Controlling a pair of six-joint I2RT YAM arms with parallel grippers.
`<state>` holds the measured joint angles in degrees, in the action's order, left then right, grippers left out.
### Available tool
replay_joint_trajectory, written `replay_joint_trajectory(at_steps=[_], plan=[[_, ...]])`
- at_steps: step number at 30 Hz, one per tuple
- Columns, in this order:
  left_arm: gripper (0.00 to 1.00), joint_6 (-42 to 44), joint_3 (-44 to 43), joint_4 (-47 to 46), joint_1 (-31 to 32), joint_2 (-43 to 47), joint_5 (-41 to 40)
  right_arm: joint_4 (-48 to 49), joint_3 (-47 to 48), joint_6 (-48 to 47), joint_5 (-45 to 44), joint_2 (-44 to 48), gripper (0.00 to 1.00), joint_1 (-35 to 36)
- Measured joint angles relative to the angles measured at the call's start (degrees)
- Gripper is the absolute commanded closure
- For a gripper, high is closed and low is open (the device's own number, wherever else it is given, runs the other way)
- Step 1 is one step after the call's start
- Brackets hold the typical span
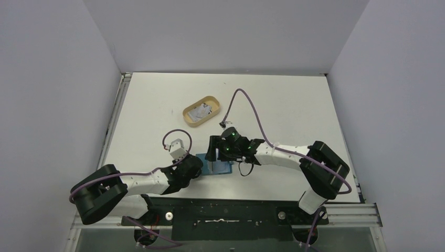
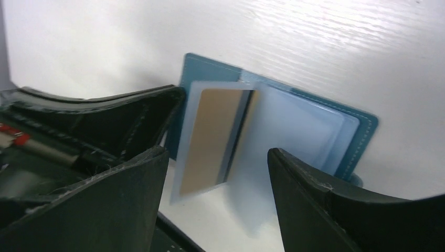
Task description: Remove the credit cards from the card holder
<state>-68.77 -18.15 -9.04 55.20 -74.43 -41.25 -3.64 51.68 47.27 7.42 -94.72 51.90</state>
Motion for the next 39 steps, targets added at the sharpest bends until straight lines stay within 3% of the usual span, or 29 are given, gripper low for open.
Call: replay_joint_trajectory(at_steps=[15,23,39], plan=[[1.0,-0.02,0.2,0.09,0.0,0.44,0.39,7.76,-1.57,2.89,4.13,2.21,0.29,0.7],[1.0,-0.07,0.76,0.11,0.0,1.18,0.85,14.62,-5.88,7.37,6.12,-3.21,0.3,0.66],[1.0,-1.55,1.7,-0.68,-0.02,1.4,0.55,35.91,-13.0,17.77,8.41,-6.62,0.33,0.59]])
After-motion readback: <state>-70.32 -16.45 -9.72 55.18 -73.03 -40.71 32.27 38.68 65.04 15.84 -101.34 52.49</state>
